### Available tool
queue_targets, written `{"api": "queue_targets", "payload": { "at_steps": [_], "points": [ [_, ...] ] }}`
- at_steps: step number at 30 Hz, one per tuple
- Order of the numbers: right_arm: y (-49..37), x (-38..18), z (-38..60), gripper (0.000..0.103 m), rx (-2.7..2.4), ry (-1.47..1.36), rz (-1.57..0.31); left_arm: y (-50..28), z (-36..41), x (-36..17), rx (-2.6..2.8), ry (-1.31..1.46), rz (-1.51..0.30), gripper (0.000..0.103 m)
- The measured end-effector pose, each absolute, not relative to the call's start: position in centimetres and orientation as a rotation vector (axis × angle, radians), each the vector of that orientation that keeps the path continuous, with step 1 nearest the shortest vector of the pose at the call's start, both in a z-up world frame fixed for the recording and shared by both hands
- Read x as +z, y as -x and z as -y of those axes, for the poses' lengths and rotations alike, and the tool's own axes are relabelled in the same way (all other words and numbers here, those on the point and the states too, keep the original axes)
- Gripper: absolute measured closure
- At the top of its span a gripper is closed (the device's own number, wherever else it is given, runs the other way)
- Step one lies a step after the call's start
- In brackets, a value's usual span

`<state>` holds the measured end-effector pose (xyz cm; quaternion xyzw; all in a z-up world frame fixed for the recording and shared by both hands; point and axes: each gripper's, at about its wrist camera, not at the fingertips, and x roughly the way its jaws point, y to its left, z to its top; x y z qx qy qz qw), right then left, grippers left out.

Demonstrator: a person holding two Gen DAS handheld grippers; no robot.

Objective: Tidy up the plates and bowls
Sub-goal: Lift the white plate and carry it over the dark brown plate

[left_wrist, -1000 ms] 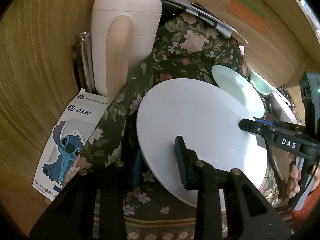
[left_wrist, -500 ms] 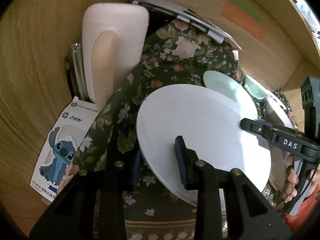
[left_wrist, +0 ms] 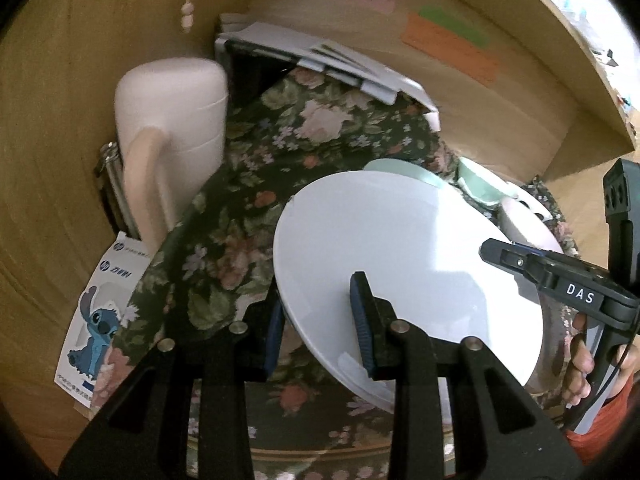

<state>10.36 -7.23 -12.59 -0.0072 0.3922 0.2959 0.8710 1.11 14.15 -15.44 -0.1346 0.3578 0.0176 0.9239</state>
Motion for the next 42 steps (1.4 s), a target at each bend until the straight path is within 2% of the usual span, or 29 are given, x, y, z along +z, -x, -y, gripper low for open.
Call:
{"api": "queue_targets", "payload": {
  "at_steps": [24, 42],
  "points": [
    [-7.7, -12.2, 14.8, 0.077, 0.519, -0.070, -0.784, -1.6, -7.5, -14.1, -0.073, 0.227, -0.734, 0.071],
    [-6.6, -13.9, 19.4, 0.077, 0.464, -0.114, -0.827, -1.9, -2.8, -15.5, -0.104, 0.195, -0.786, 0.071]
  ]
}}
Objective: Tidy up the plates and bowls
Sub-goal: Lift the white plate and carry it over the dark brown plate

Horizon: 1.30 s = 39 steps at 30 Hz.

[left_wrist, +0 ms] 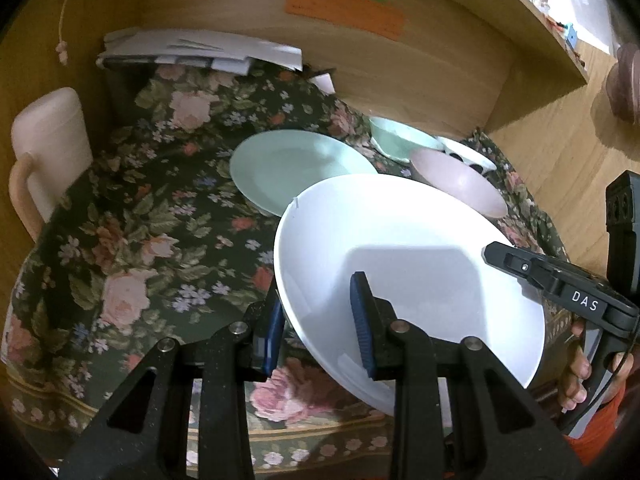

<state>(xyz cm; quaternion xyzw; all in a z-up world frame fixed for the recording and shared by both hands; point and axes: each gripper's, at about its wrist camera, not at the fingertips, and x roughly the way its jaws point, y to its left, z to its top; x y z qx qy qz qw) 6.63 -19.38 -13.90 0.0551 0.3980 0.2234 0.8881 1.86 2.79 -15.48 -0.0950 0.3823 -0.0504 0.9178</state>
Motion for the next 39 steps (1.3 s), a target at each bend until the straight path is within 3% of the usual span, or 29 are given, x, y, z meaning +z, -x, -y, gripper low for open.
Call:
{"api": "queue_targets", "payload": {
  "at_steps": [39],
  "points": [
    [-8.5, -16.2, 21.6, 0.072, 0.442, -0.127, -0.947, -5.2, 0.3, -19.1, -0.158, 0.150, -0.877, 0.070]
  ]
}}
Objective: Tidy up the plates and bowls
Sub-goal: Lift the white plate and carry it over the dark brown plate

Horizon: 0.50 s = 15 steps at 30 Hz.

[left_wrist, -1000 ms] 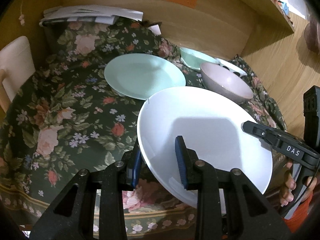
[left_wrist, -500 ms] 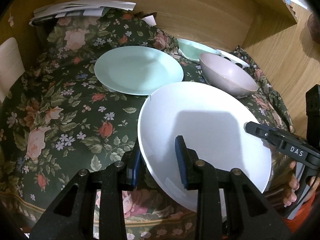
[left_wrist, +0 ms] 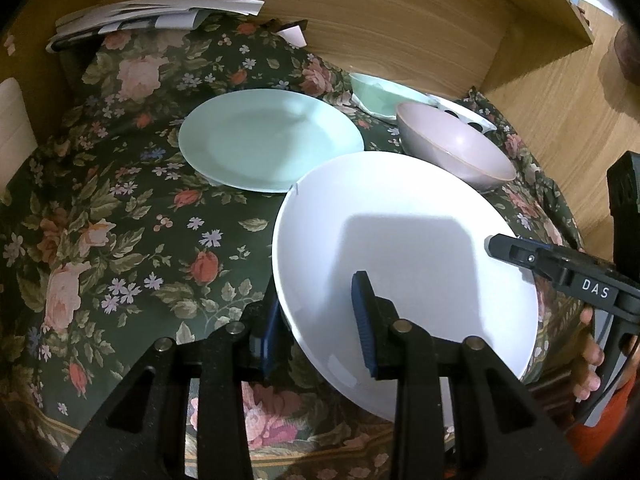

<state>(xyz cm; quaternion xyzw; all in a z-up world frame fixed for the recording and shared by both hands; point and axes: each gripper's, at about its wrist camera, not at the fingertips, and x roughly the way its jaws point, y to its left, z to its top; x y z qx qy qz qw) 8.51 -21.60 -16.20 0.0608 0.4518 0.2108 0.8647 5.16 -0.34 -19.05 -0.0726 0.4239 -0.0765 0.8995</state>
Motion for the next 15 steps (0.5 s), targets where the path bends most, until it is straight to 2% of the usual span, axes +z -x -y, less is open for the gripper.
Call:
{"api": "queue_targets", "payload": {
  "at_steps": [8, 12, 15],
  "points": [
    [-7.9, -15.7, 21.7, 0.069, 0.423, -0.075, -0.927, -5.4, 0.5, -19.1, -0.164, 0.130, -0.880, 0.069],
    [-7.3, -15.3, 21.8, 0.057, 0.410, -0.050, -0.892, -5.5, 0.9, -19.2, -0.159, 0.105, -0.878, 0.069],
    [-7.2, -15.3, 22.0, 0.055, 0.396, -0.046, -0.890, -5.8, 1.1, -19.4, -0.162, 0.109, -0.889, 0.068]
  ]
}}
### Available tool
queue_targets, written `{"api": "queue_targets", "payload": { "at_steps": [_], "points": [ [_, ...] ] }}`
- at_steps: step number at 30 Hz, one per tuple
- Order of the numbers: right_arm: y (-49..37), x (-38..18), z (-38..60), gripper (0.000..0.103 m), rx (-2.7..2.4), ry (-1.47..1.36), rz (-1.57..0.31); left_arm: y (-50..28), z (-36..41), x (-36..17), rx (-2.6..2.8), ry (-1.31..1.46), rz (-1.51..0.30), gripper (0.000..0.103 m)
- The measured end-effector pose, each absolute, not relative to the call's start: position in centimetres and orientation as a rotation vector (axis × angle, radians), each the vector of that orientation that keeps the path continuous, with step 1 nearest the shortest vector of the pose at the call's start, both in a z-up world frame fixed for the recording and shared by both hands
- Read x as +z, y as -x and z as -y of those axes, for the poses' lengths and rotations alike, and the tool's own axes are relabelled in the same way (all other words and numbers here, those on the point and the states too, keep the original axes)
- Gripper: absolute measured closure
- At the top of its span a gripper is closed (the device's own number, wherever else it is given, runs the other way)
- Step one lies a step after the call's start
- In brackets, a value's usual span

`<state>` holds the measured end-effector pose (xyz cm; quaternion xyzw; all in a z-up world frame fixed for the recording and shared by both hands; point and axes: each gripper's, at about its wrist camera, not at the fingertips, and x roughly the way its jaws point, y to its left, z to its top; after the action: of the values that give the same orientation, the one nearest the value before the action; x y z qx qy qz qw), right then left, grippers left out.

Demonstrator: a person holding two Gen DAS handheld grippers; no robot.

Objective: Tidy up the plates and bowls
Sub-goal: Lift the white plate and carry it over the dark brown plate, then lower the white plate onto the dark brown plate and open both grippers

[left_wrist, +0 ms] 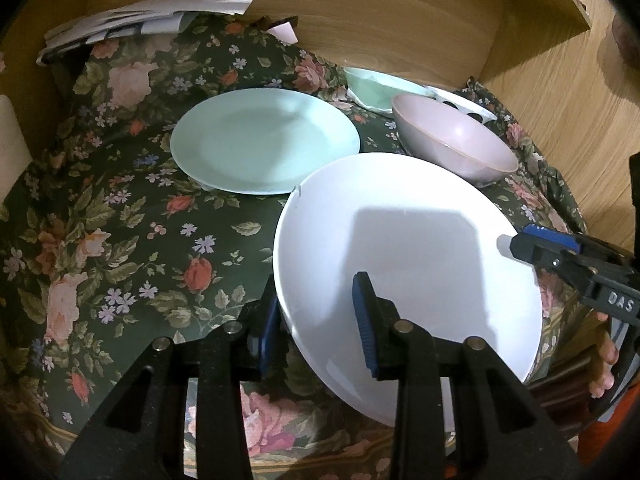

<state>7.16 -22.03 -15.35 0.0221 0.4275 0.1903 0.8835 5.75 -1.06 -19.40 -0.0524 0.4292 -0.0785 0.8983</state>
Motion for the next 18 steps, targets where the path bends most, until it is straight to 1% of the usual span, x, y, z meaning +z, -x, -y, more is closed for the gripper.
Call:
{"api": "queue_targets", "payload": {
  "at_steps": [2, 6, 10, 13, 14, 18],
  "points": [
    [-7.2, -15.3, 22.5, 0.055, 0.393, -0.062, -0.890, -5.9, 1.3, -19.5, -0.159, 0.106, -0.895, 0.068],
    [-7.3, -14.9, 23.2, 0.053, 0.391, -0.101, -0.885, -6.1, 1.9, -19.6, -0.162, 0.077, -0.895, 0.060],
    [-7.4, -13.8, 23.2, 0.051, 0.396, -0.111, -0.851, -6.1, 2.0, -19.5, -0.162, 0.062, -0.896, 0.056],
    [-7.5, -12.8, 22.9, 0.051, 0.400, -0.093, -0.816, -5.9, 1.6, -18.7, -0.151, 0.059, -0.867, 0.047],
    [-7.6, -12.3, 22.6, 0.051, 0.405, -0.087, -0.801, -5.7, 1.3, -18.3, -0.146, 0.059, -0.851, 0.043],
    [-8.1, -10.9, 21.6, 0.050, 0.423, -0.062, -0.754, -5.2, 0.5, -16.3, -0.113, 0.038, -0.769, 0.034]
  ]
}}
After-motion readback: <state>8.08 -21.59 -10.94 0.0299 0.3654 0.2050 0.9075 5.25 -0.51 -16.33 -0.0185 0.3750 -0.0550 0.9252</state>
